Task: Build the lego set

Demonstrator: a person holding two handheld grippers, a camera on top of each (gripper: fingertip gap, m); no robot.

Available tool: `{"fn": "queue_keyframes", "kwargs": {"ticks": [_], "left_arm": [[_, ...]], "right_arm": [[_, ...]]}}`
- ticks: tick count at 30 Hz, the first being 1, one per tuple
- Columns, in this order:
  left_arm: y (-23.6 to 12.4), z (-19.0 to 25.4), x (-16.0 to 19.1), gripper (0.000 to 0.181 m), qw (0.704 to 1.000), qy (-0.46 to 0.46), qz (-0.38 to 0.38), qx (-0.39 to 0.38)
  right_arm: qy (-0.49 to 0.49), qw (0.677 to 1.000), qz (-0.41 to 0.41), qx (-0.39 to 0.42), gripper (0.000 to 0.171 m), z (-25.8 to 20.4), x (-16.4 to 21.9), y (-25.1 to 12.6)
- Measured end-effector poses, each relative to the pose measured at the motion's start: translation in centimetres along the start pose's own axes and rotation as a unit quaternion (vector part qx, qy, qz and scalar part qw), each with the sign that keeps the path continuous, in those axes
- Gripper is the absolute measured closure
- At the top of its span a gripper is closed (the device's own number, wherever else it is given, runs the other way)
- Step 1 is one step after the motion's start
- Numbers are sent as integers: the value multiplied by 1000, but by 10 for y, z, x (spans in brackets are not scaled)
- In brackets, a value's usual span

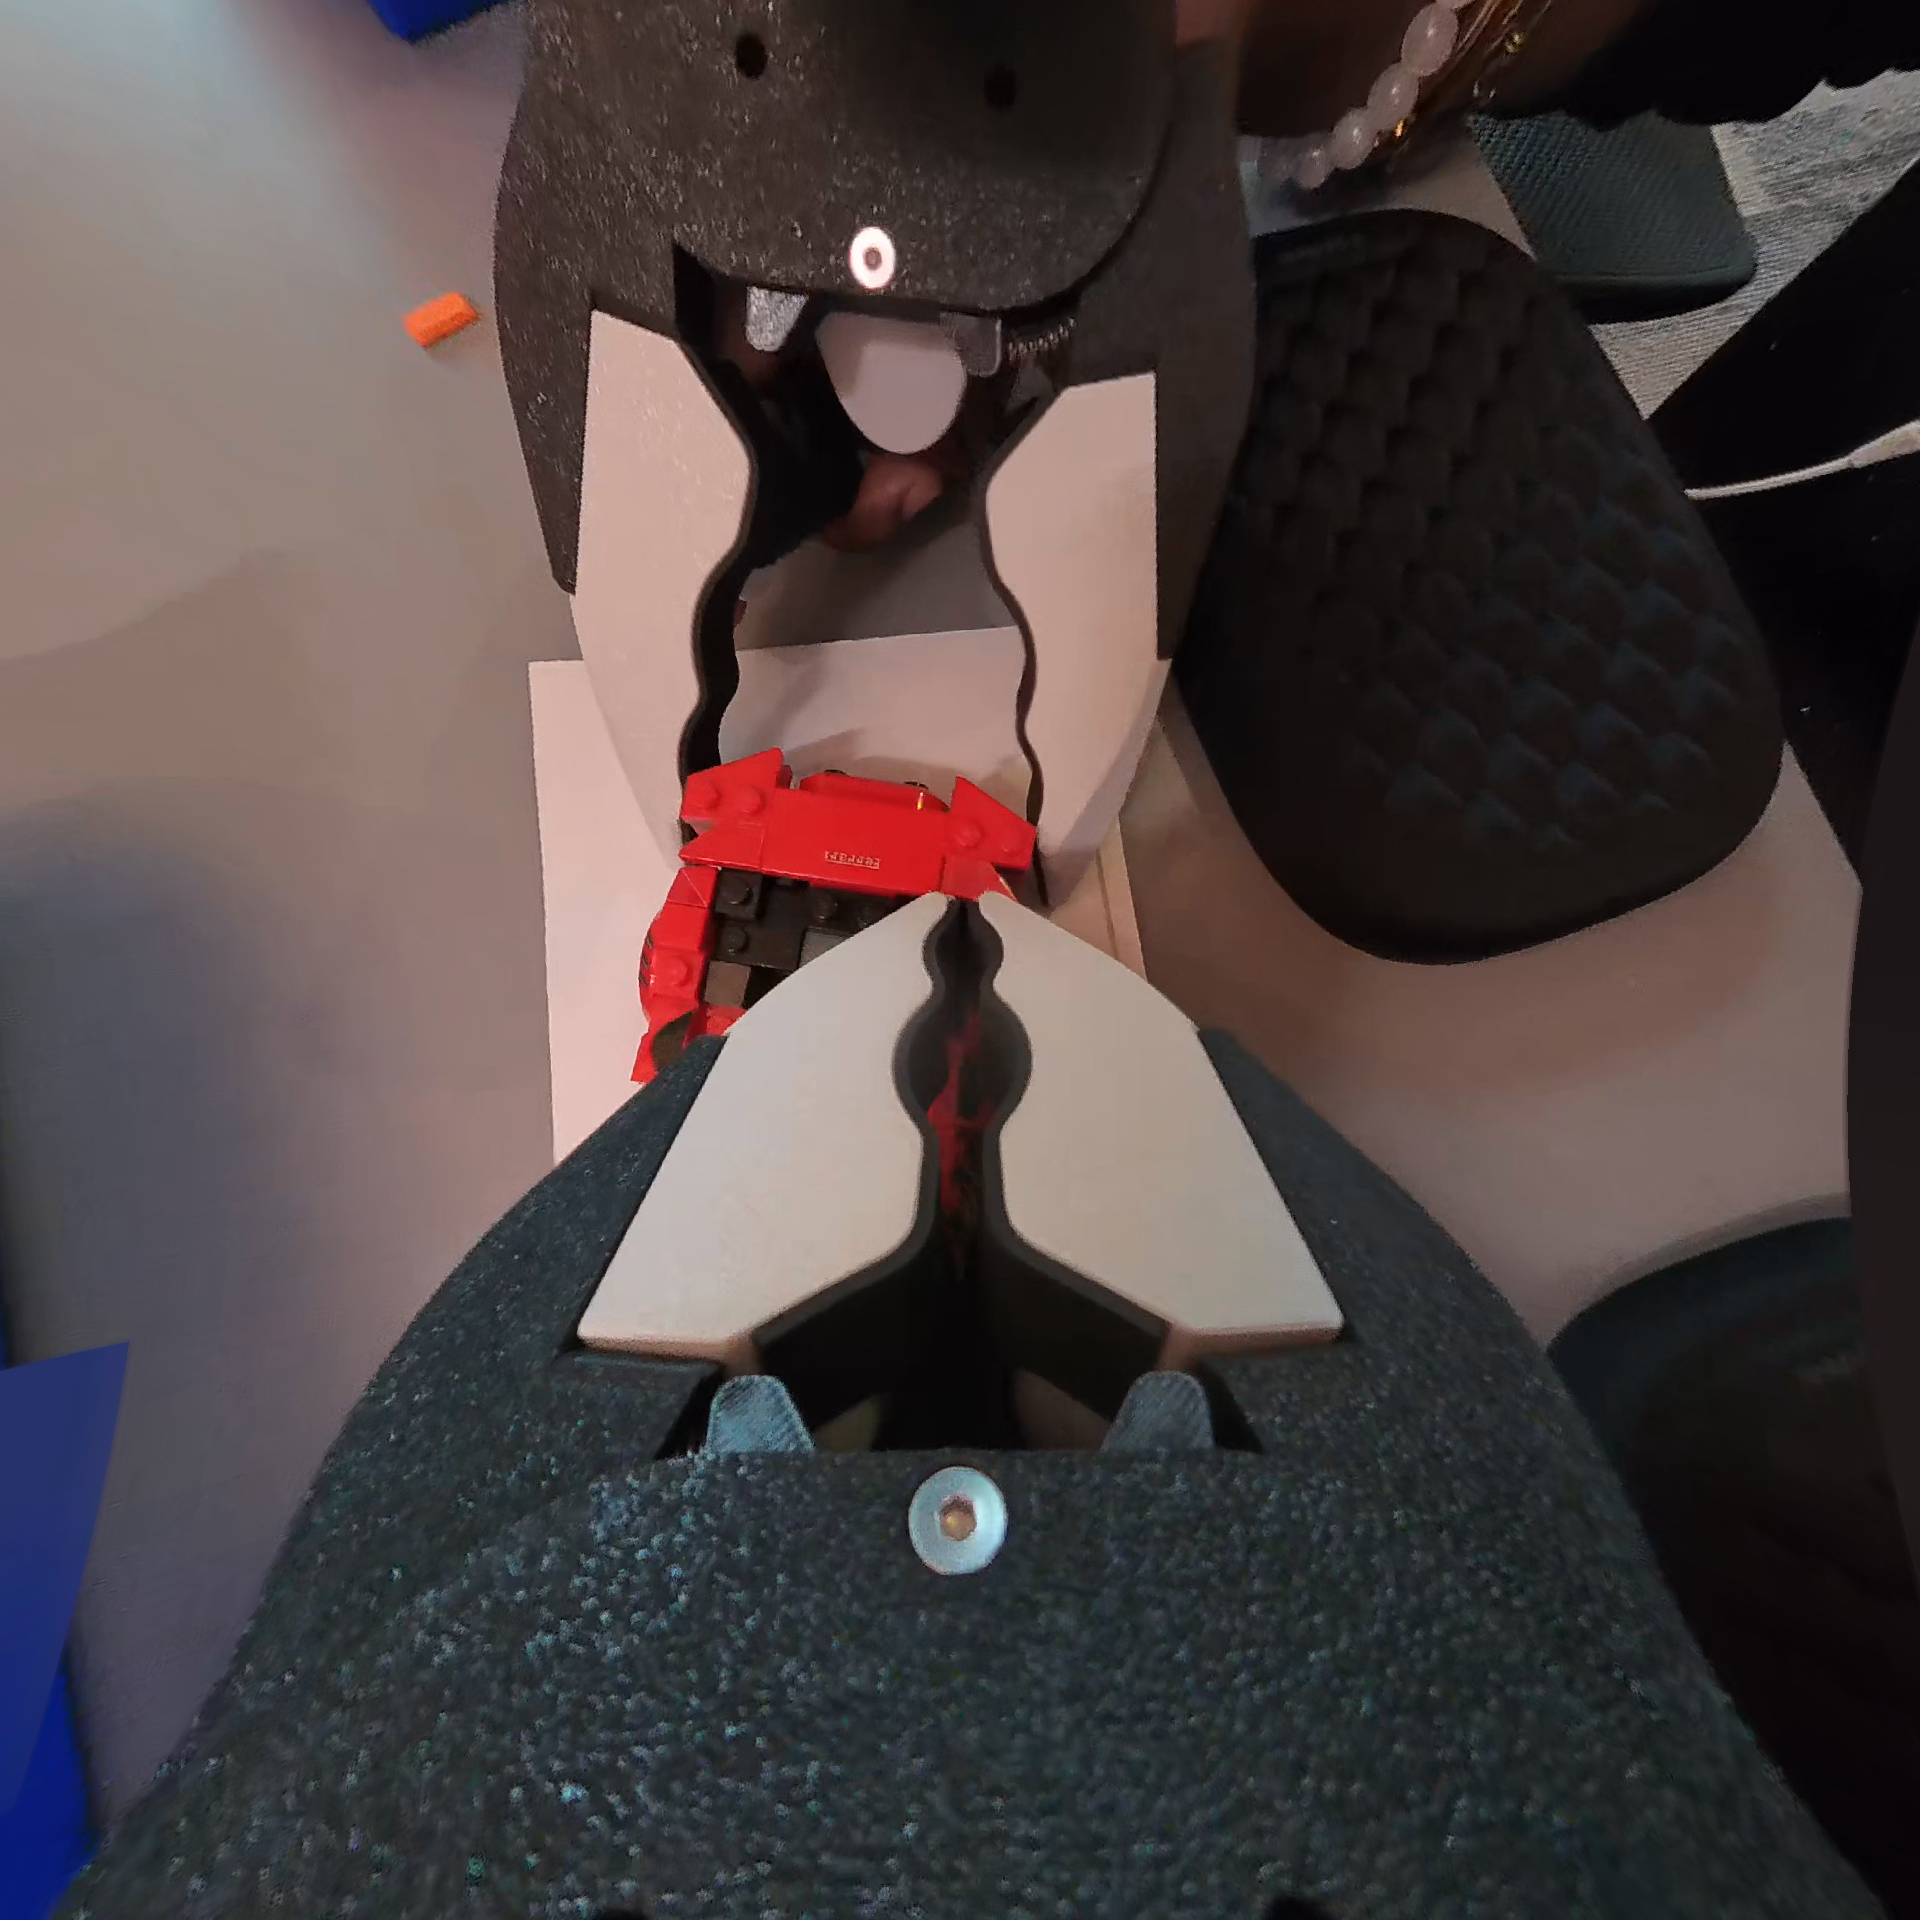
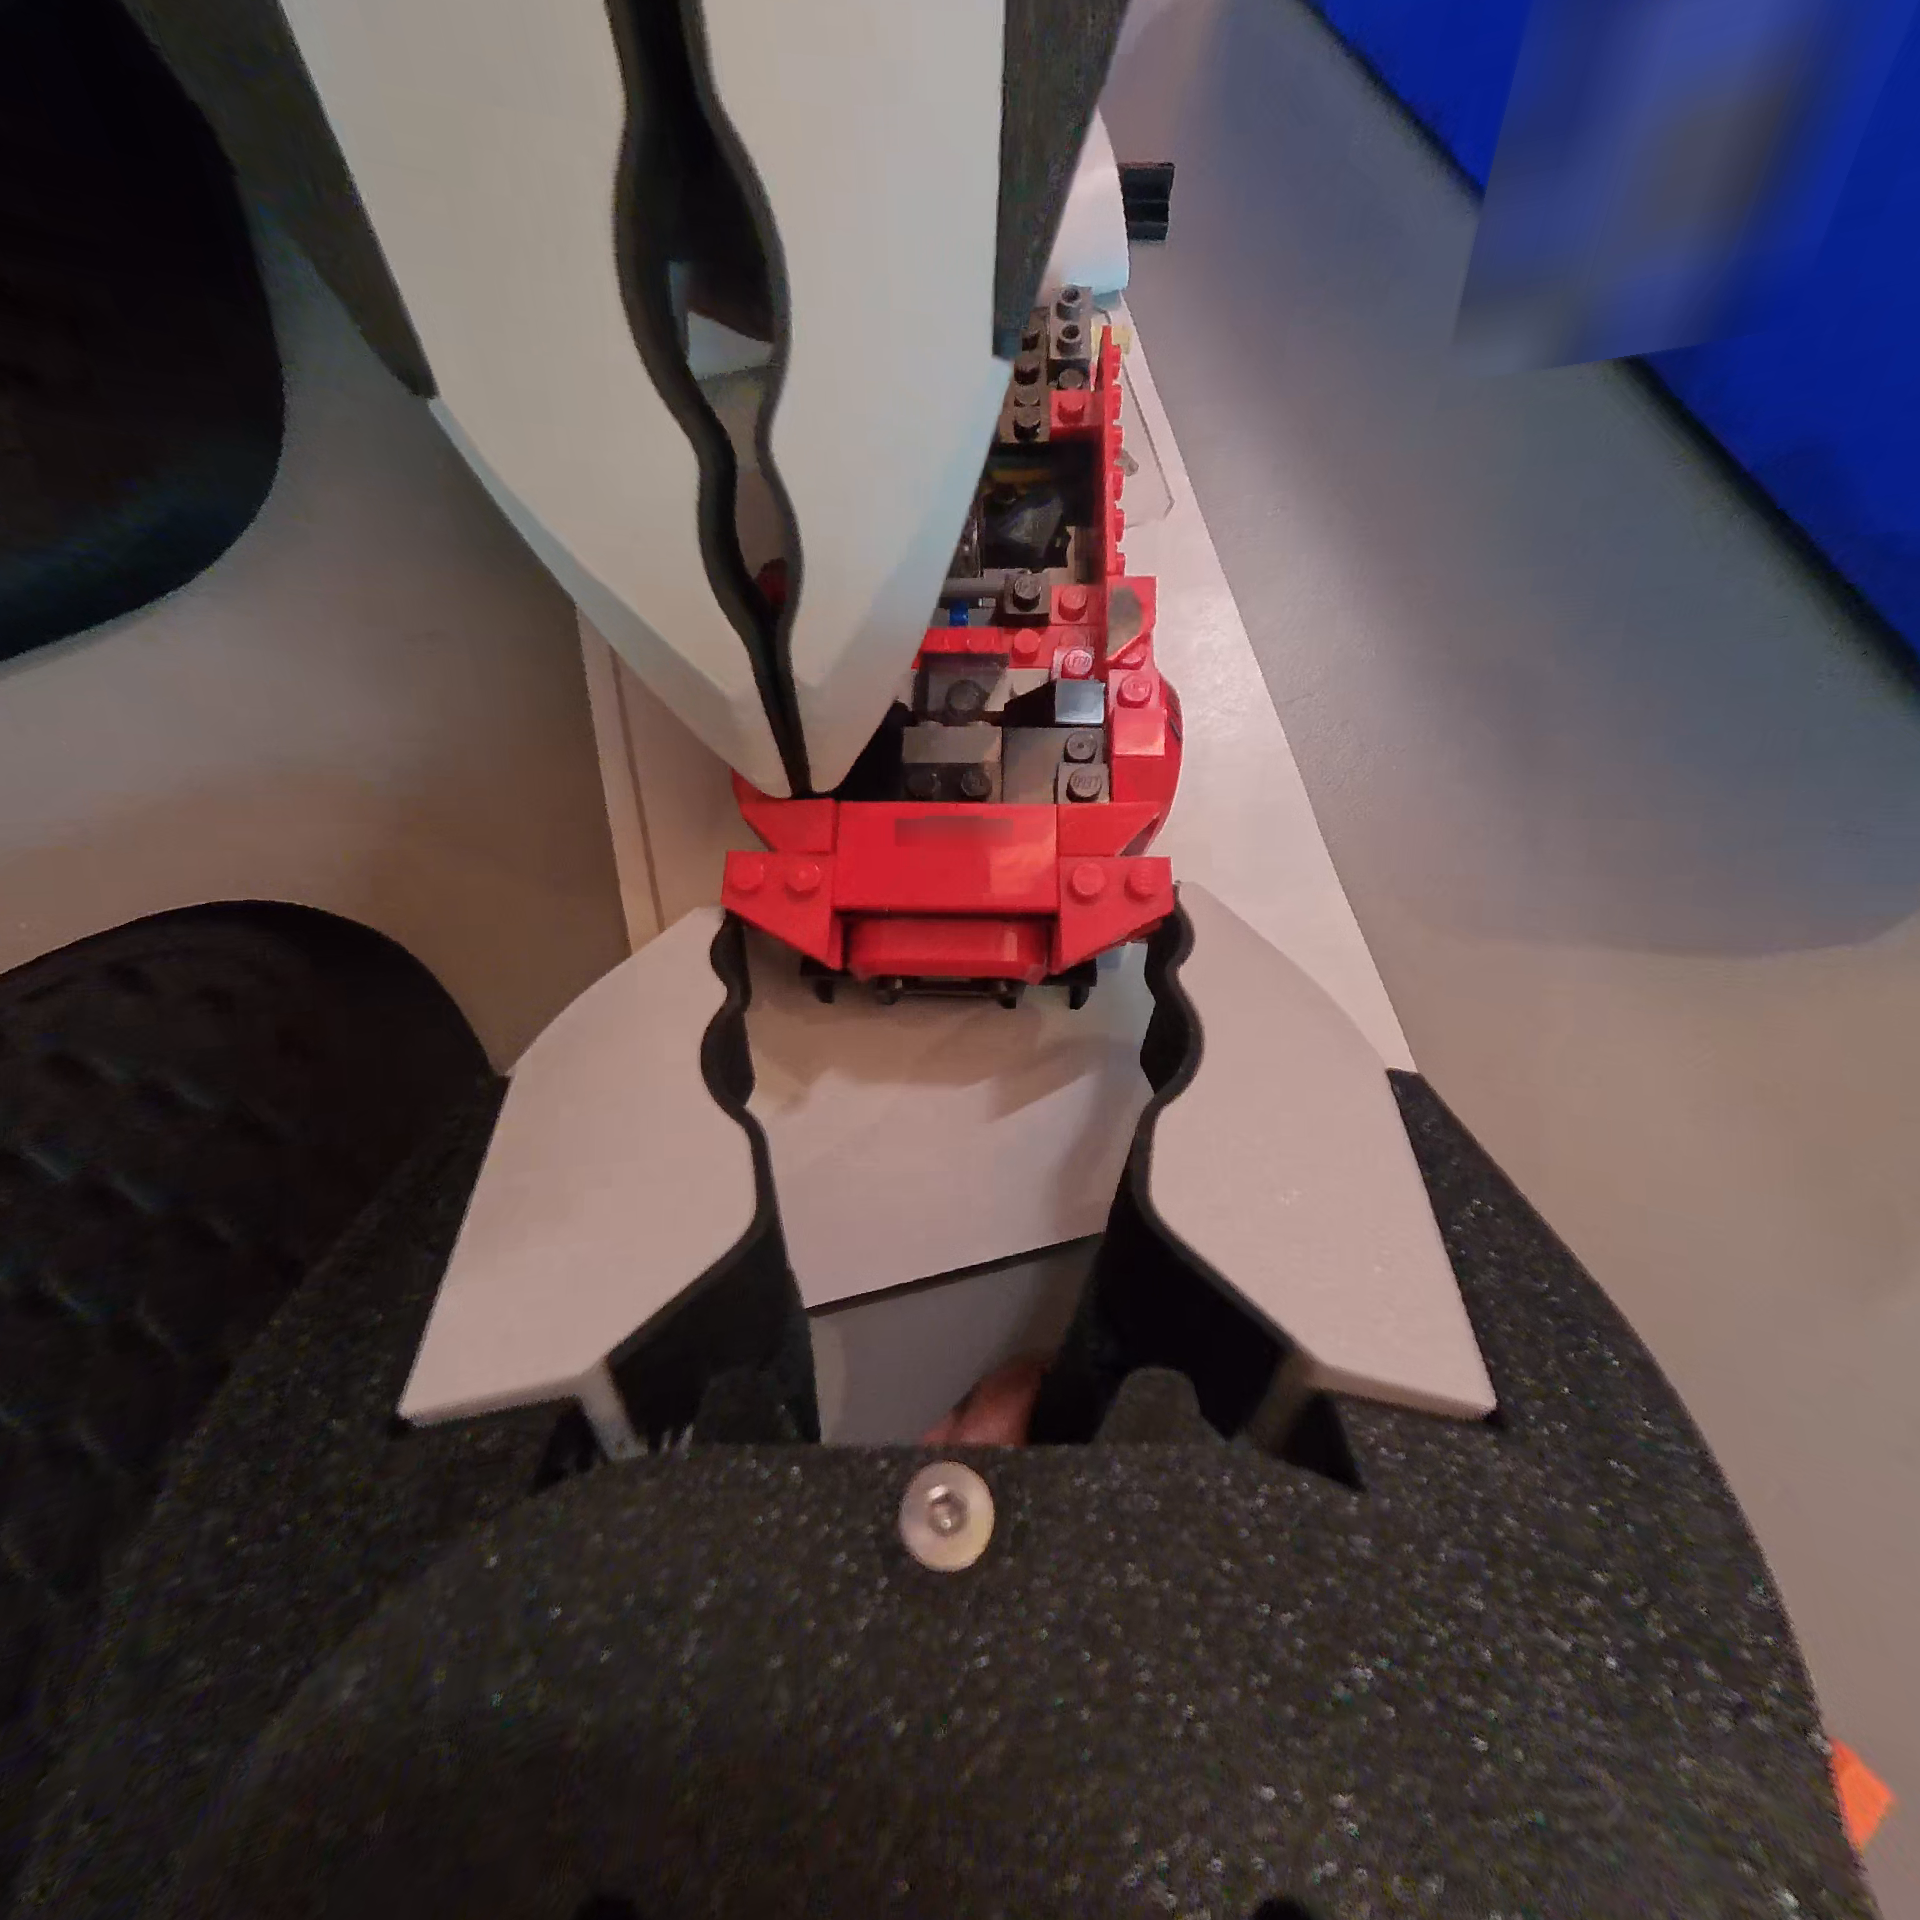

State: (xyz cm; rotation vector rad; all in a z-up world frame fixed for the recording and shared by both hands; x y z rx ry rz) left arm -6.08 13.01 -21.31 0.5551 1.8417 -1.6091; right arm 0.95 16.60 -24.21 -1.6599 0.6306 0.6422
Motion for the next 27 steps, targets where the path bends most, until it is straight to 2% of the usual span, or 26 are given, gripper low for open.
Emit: {"fn": "queue_keyframes", "kwargs": {"ticks": [10,17,21,23,24,27], "left_arm": [[0,-6,3,181,998,-44,-2,51],[-2,-5,1,181,1000,-1,-12,16],[-28,-7,-5,181,998,14,42,-38],[-35,0,2,181,998,26,32,-45],[-35,5,5,168,998,33,29,-45],[-24,19,10,151,998,50,17,-37]], "right_arm": [[1,1000,-7,4,97,0,0,0],[3,1000,-6,2,97,0,0,0],[4,1000,1,0,97,0,0,0],[5,1000,2,-2,97,0,0,0],[4,1000,2,-2,97,0,0,0],[5,1000,3,-3,97,1,0,0]]}}
Point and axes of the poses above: each gripper's, where its closed fingertips meet, y out along the fingers, x out of its underside, z = x × y across the jaws, the point moved 5 cm from there along -y, back along the fingers, and after that the axes turned 10 degrees about y, right-handed, at the moved point
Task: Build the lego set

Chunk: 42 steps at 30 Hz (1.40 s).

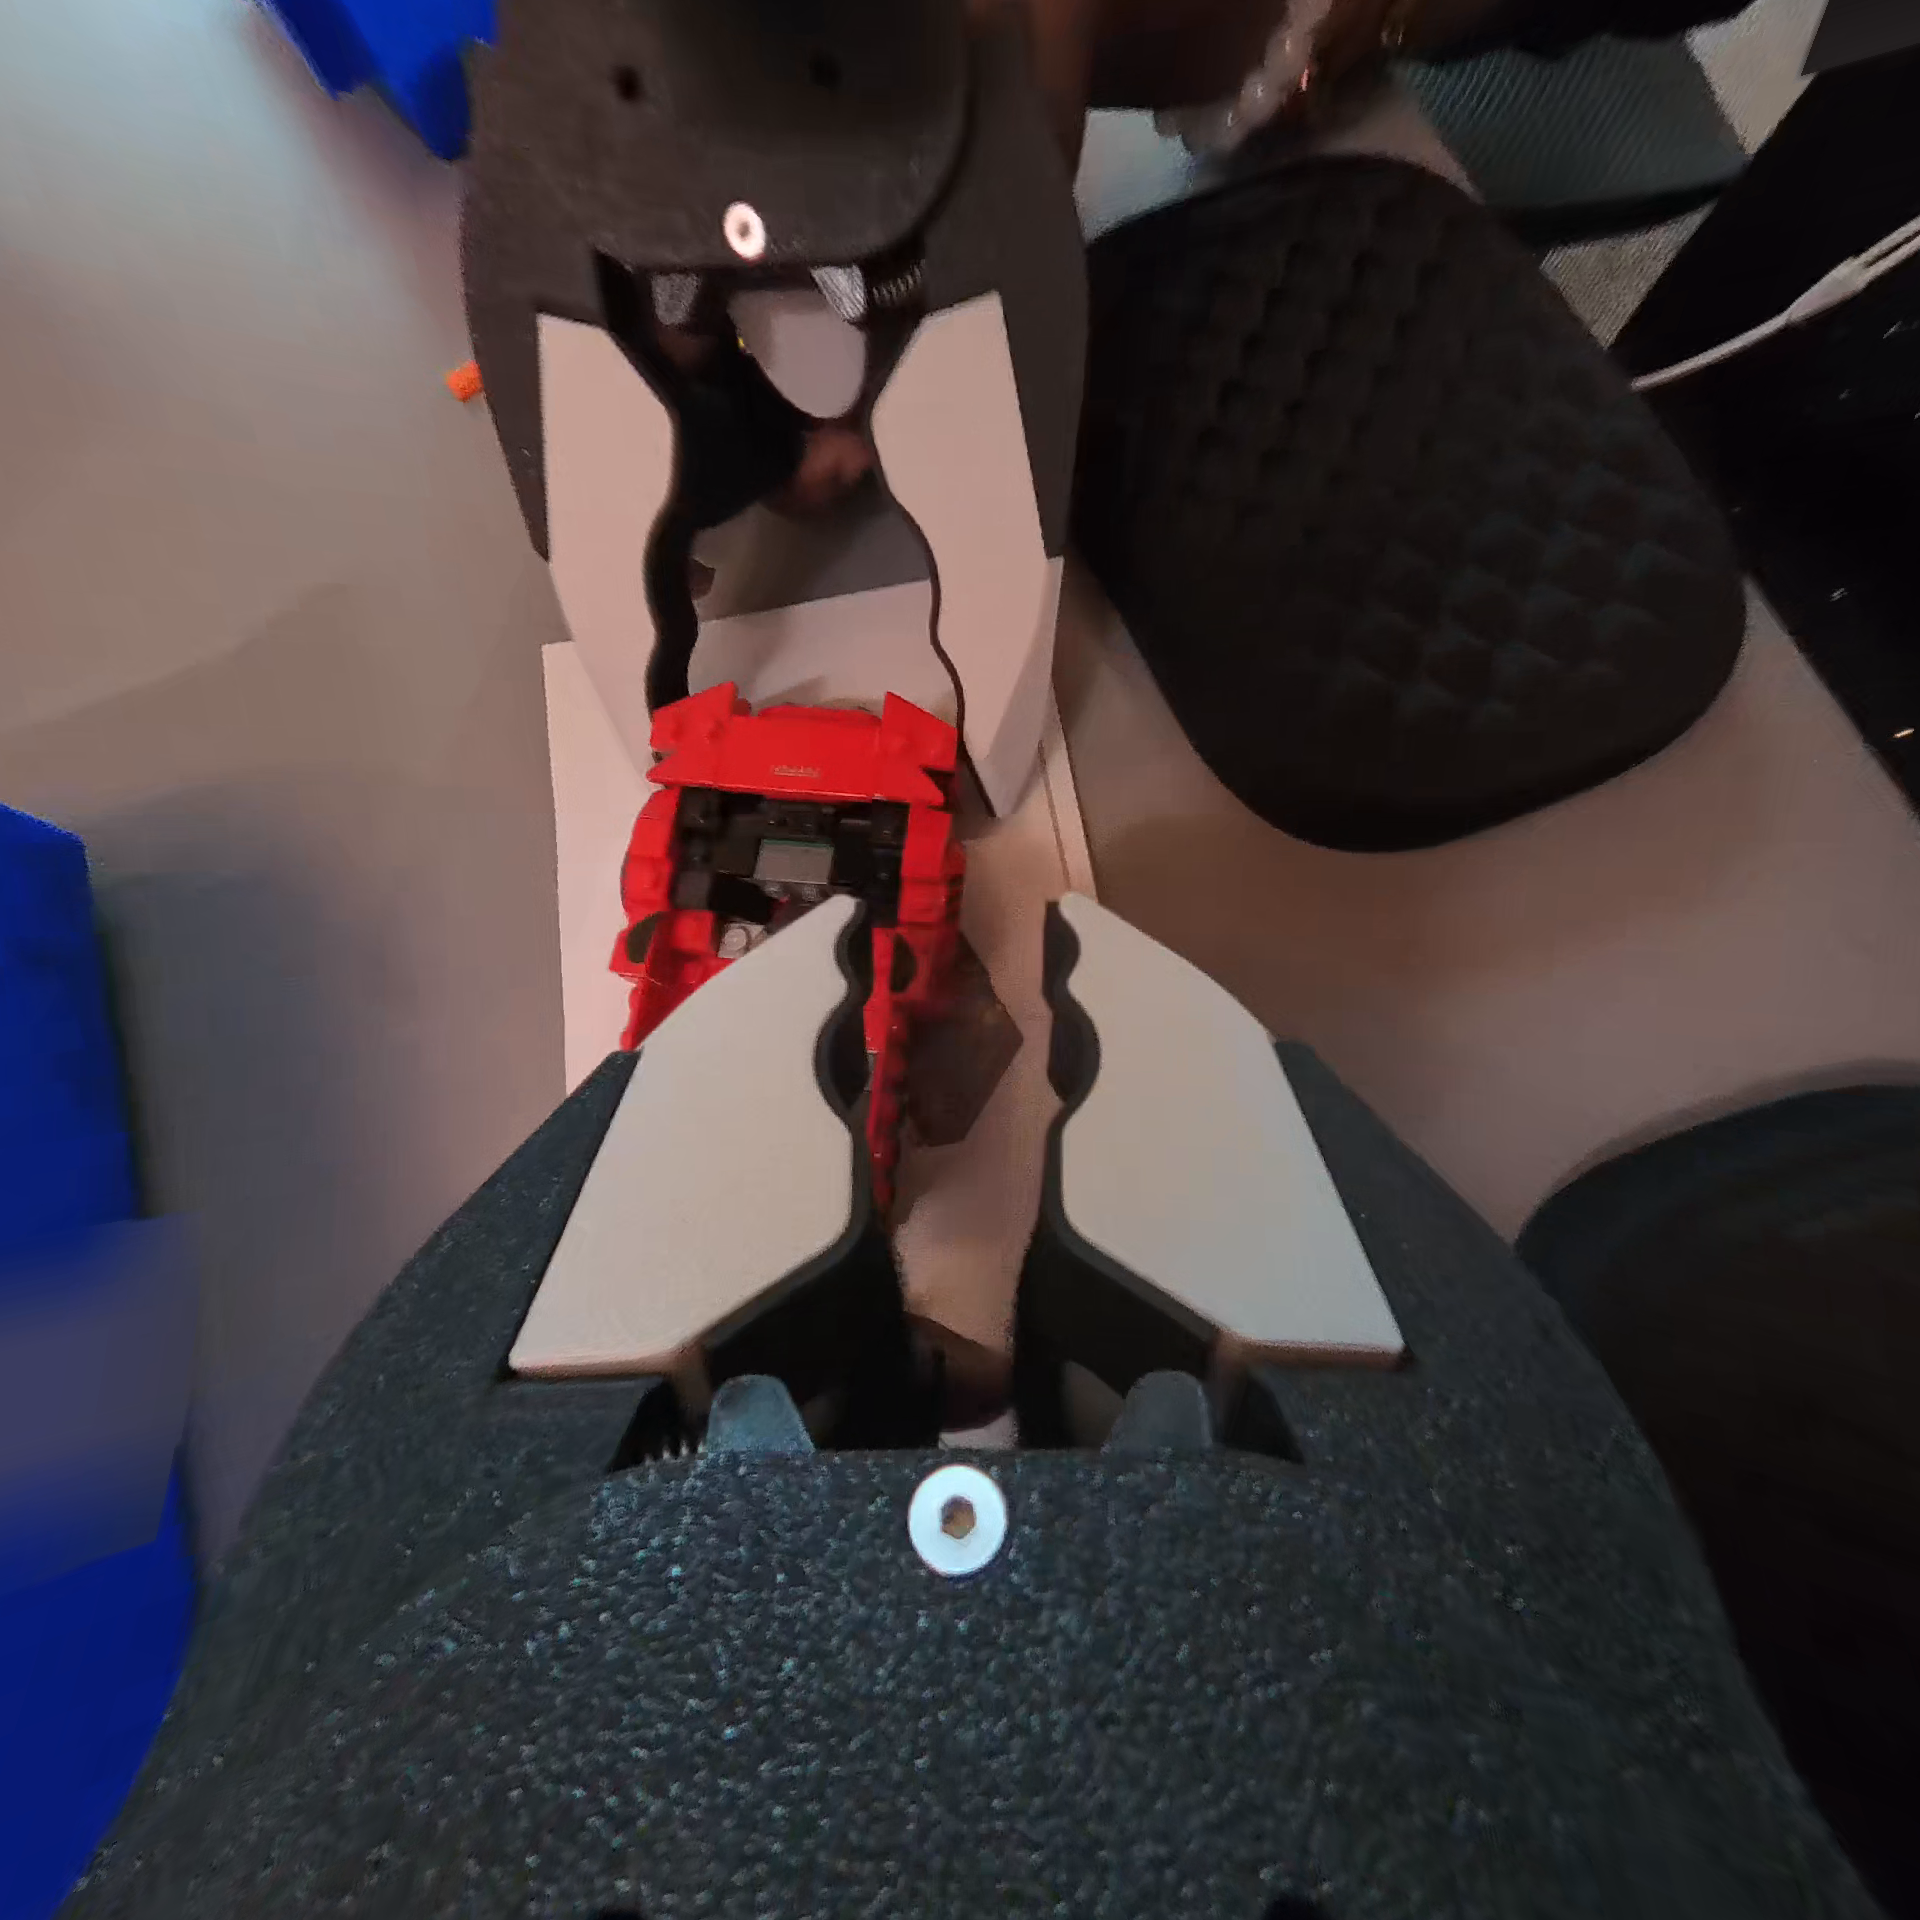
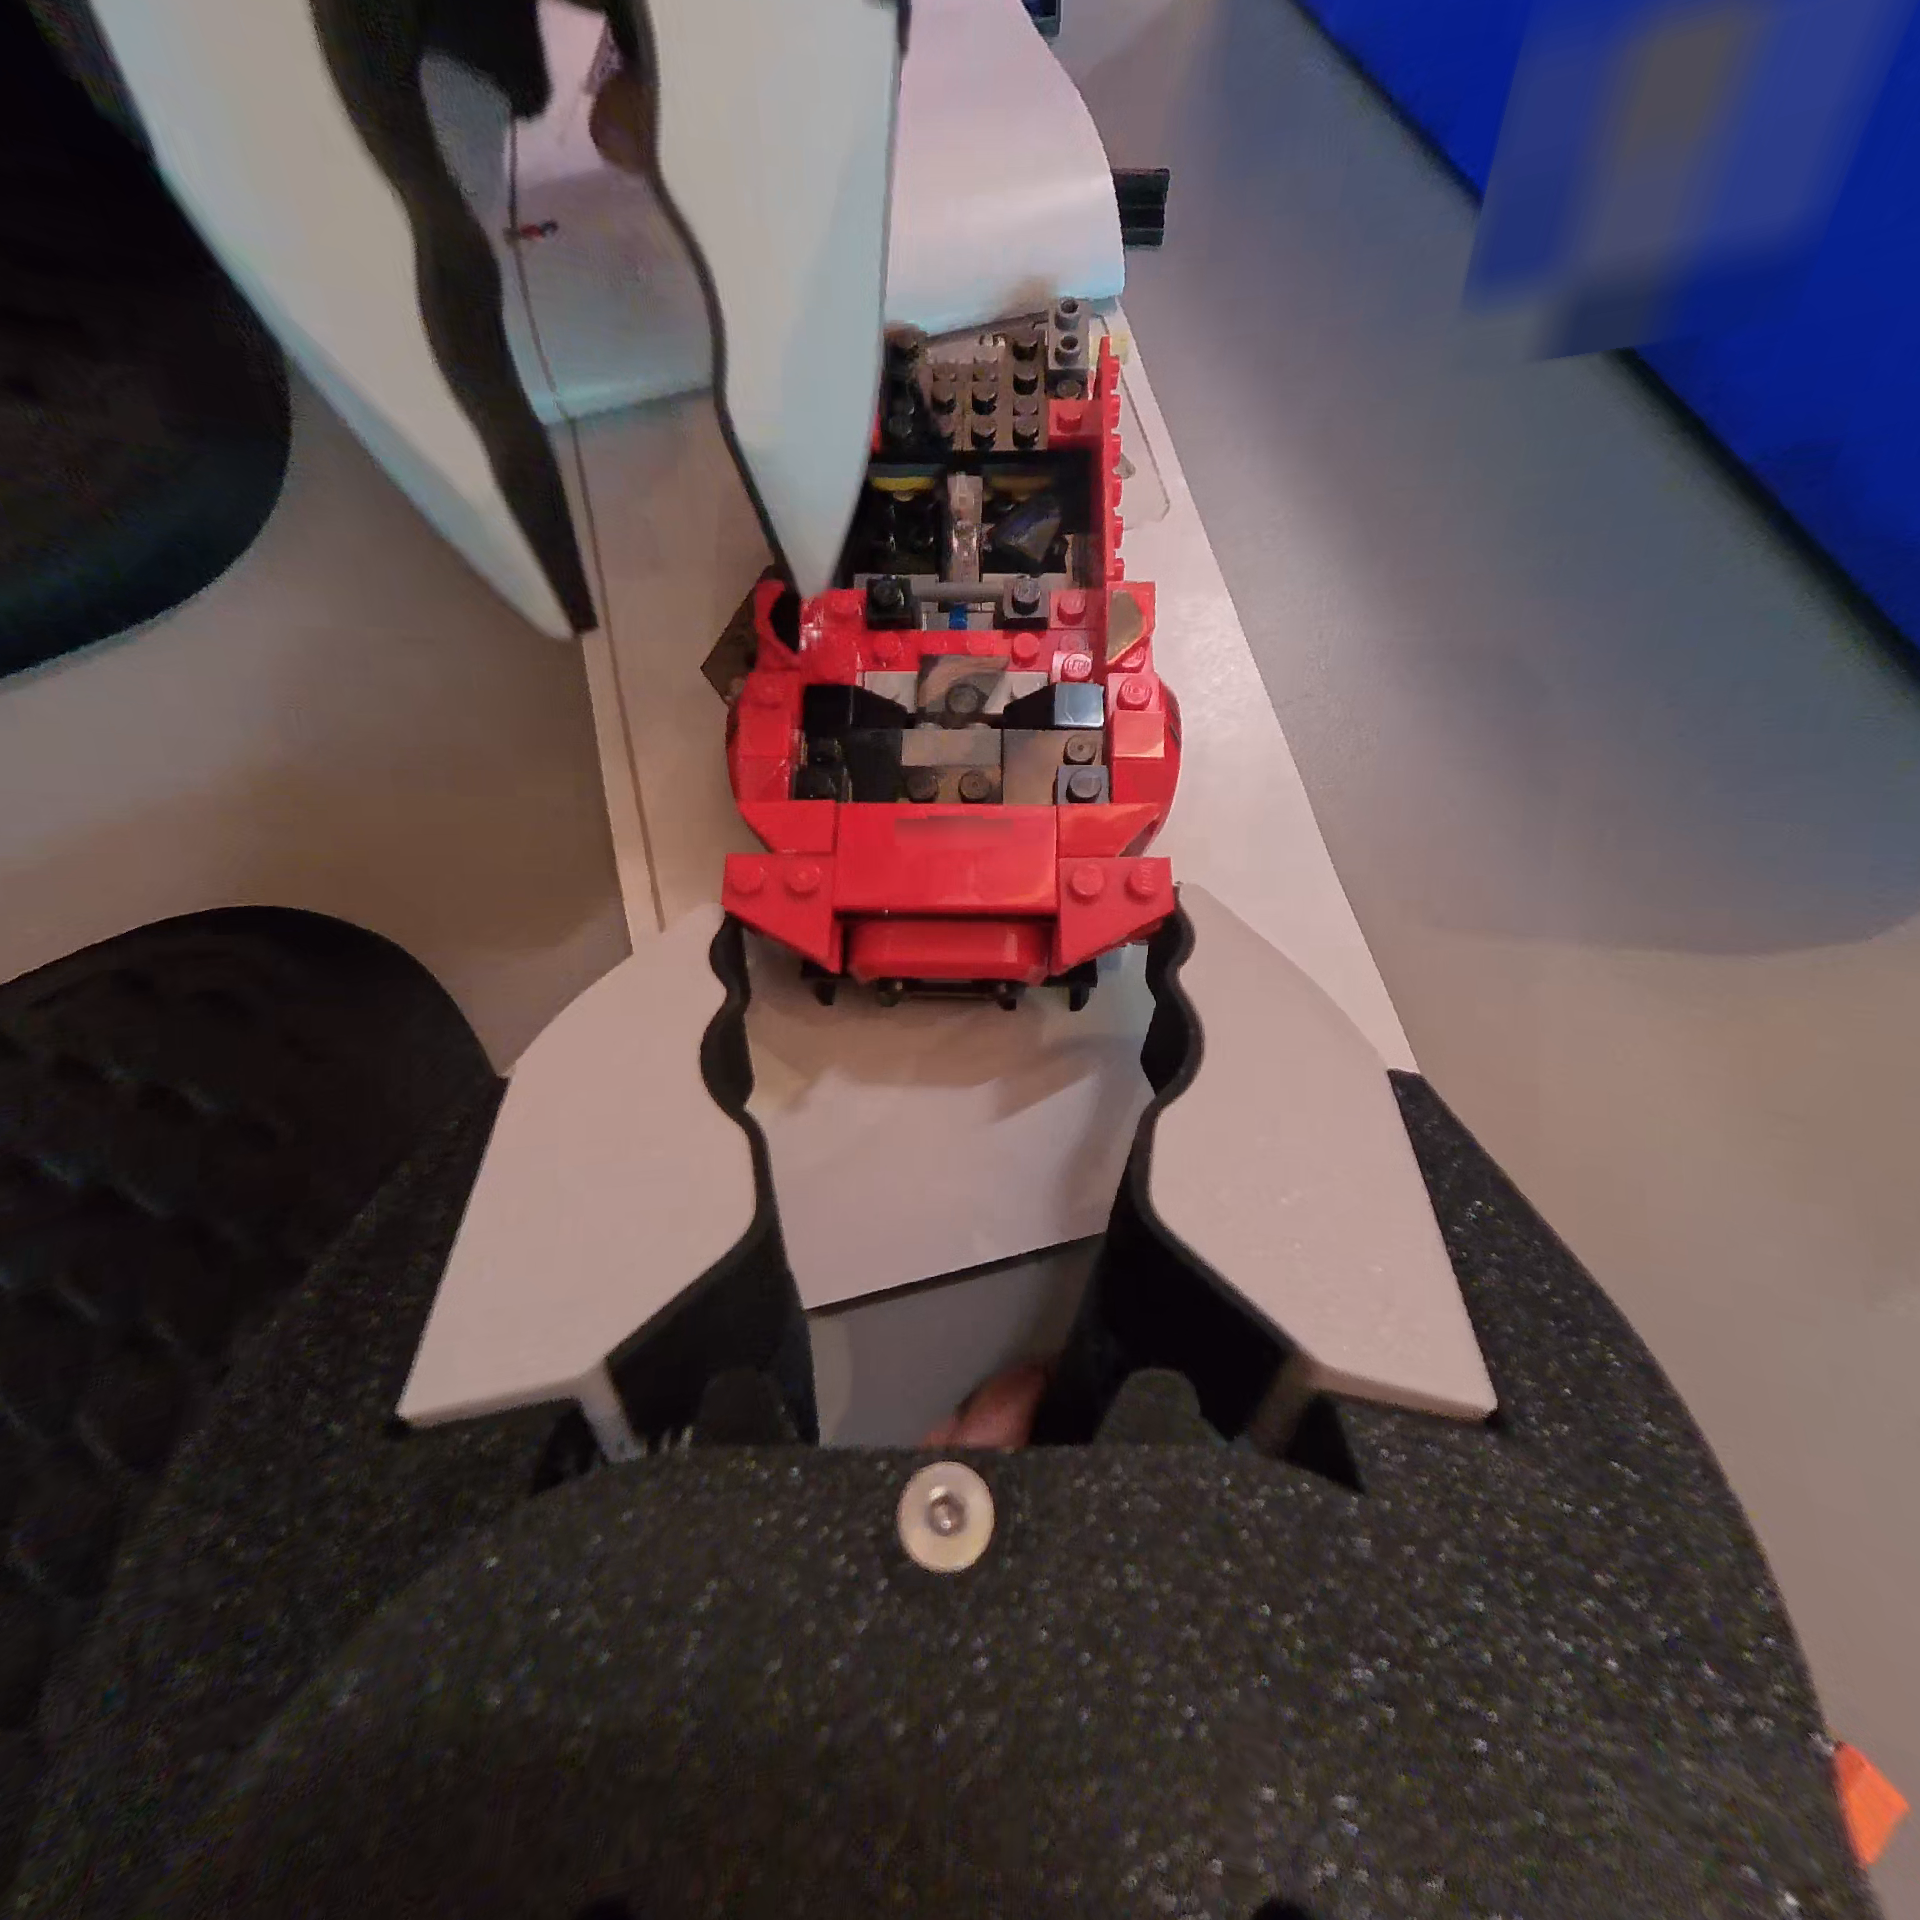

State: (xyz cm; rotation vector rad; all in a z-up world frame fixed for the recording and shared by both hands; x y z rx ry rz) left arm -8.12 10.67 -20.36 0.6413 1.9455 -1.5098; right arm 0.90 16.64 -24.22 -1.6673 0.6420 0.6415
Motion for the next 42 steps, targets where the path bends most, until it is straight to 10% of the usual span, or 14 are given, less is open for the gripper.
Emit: {"fn": "queue_keyframes", "kwargs": {"ticks": [28,37,42], "left_arm": [[-9,-25,3,162,992,-18,19,-126],[-12,-13,37,100,994,-66,-61,-56],[1,-7,50,104,993,-77,-81,-26]], "right_arm": [[-72,994,-32,-79,90,18,6,-12],[-57,997,-17,-51,84,16,11,-15],[-58,997,-14,-48,93,16,8,-13]]}}
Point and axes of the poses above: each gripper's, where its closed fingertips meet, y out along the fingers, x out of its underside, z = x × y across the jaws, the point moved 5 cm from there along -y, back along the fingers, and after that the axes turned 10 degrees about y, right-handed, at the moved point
